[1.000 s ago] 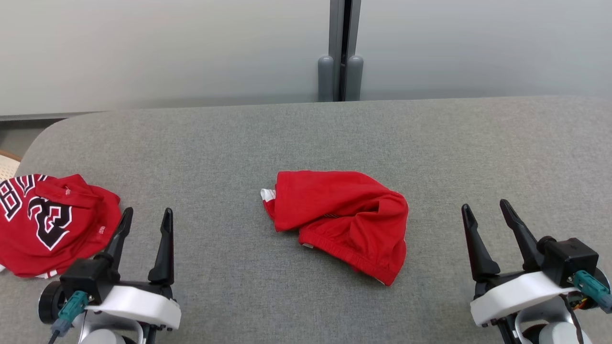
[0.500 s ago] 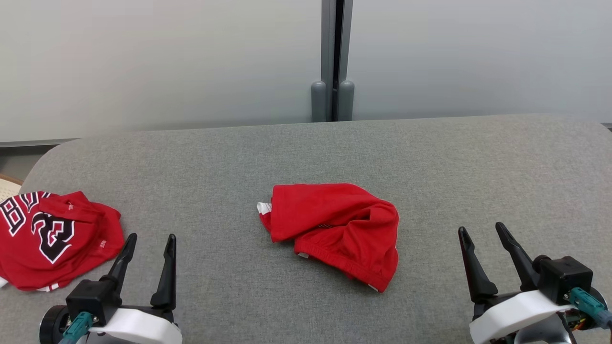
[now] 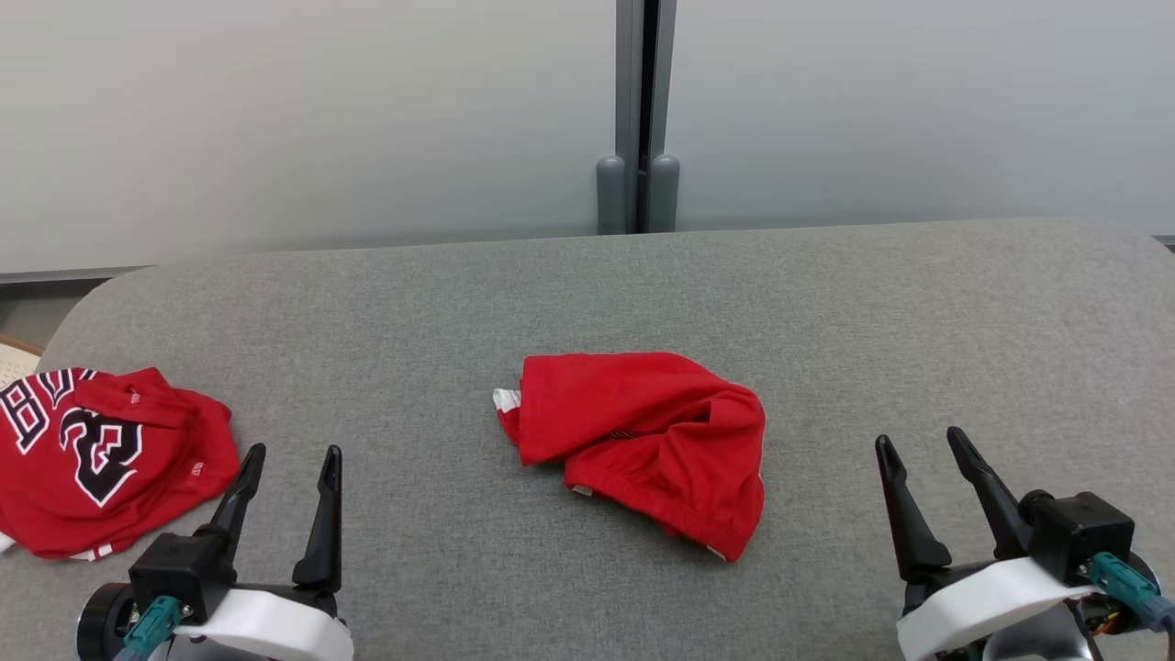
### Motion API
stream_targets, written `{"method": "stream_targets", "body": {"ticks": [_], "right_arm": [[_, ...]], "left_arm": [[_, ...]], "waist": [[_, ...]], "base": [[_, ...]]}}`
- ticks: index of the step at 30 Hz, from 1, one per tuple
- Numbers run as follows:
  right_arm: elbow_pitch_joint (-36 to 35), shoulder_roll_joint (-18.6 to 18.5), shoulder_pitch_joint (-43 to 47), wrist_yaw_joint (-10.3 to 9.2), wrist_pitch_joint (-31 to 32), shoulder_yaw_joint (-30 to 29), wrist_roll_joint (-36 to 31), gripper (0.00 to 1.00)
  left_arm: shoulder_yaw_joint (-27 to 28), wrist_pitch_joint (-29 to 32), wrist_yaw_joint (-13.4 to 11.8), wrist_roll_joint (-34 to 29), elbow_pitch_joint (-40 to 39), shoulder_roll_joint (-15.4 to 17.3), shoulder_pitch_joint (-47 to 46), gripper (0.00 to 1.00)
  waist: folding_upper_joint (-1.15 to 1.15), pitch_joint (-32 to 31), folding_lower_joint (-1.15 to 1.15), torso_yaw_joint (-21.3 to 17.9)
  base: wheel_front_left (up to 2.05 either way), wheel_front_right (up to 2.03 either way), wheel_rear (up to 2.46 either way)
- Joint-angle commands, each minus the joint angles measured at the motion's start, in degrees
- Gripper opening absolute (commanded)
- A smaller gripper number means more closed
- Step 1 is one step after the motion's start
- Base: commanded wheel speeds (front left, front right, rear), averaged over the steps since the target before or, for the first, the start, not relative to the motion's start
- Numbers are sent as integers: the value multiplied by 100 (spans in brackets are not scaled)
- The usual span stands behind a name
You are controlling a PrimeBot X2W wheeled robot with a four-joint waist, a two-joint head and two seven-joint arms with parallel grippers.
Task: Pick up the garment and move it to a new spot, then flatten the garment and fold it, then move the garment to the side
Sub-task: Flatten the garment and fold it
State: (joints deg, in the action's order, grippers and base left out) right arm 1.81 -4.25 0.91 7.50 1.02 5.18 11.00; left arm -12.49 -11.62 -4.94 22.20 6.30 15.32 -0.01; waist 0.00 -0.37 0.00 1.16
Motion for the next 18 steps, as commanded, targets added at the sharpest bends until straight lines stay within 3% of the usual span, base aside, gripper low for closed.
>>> {"method": "stream_targets", "body": {"ticks": [1,12,18], "right_arm": [[11,0,-31,-2,-8,7,21,100],[157,19,-108,-2,16,271,93,100],[777,44,-205,-2,51,804,295,100]], "left_arm": [[3,-3,-26,2,-22,26,23,100],[-52,35,-89,-12,-134,31,-104,100],[-129,-2,-61,-58,-154,-10,-359,100]], "waist": [[0,1,0,6],[0,129,0,78],[0,431,0,176]], "base": [[0,0,0],[0,0,0],[0,0,0]]}}
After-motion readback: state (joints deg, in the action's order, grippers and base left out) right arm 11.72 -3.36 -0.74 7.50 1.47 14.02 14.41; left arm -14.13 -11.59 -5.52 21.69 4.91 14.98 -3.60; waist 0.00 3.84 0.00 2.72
